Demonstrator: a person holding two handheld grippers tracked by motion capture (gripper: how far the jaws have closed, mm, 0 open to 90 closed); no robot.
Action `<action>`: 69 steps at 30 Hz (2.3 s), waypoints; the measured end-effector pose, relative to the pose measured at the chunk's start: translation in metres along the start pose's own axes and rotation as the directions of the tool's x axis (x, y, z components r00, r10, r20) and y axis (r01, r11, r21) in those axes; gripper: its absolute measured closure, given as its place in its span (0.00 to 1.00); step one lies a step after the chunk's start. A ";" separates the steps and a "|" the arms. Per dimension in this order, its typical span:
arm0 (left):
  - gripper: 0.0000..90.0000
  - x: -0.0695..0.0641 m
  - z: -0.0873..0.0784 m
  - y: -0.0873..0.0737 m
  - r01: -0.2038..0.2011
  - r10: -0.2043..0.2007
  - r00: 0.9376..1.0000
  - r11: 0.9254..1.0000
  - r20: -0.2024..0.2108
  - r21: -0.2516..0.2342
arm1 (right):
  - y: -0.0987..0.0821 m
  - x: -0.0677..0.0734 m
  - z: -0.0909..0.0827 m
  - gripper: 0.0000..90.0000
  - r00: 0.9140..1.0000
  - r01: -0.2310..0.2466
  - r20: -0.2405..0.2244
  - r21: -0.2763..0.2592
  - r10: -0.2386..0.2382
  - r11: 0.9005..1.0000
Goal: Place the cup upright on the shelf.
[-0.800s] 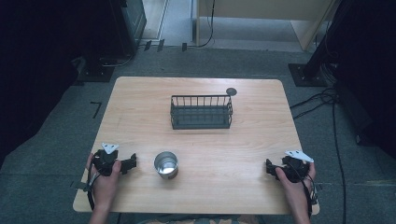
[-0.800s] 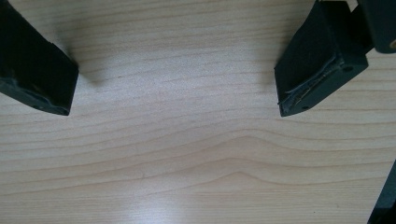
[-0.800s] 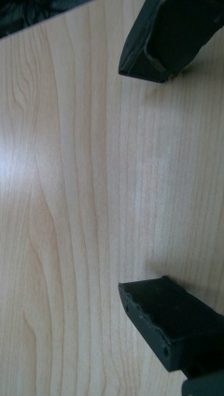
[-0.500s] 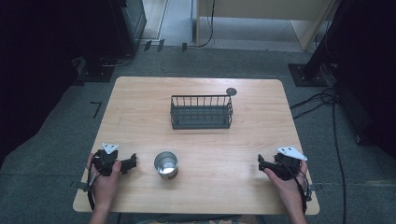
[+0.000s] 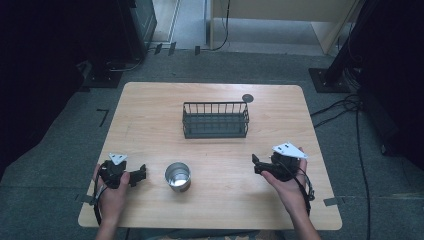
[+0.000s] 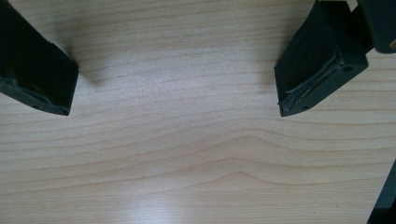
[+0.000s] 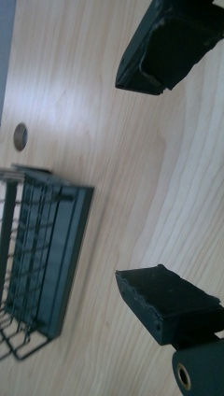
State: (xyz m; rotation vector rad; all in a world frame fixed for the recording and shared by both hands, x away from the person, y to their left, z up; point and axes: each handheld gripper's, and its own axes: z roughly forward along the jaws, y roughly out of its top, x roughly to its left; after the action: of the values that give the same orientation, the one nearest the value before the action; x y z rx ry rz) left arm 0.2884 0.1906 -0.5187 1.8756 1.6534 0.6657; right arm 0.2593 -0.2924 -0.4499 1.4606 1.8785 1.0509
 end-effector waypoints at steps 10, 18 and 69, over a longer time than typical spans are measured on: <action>0.00 0.000 0.000 0.000 0.001 -0.001 1.000 1.000 0.000 0.000 | 0.011 0.037 0.004 0.00 0.992 0.060 -0.108 -0.008 -0.061 0.998; 0.00 0.000 0.000 0.000 -0.002 0.002 1.000 1.000 0.000 0.001 | 0.014 0.063 0.005 0.00 0.978 0.101 -0.181 -0.038 -0.106 0.994; 0.00 0.000 0.000 0.000 0.000 0.000 1.000 1.000 0.000 0.000 | -0.003 0.199 0.045 0.00 0.828 0.230 -0.519 -0.029 -0.211 0.973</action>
State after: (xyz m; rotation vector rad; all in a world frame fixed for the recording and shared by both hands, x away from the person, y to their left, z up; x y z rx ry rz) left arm 0.2883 0.1906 -0.5186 1.8755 1.6538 0.6652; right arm 0.2397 -0.0901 -0.4672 0.9932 2.3797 1.4018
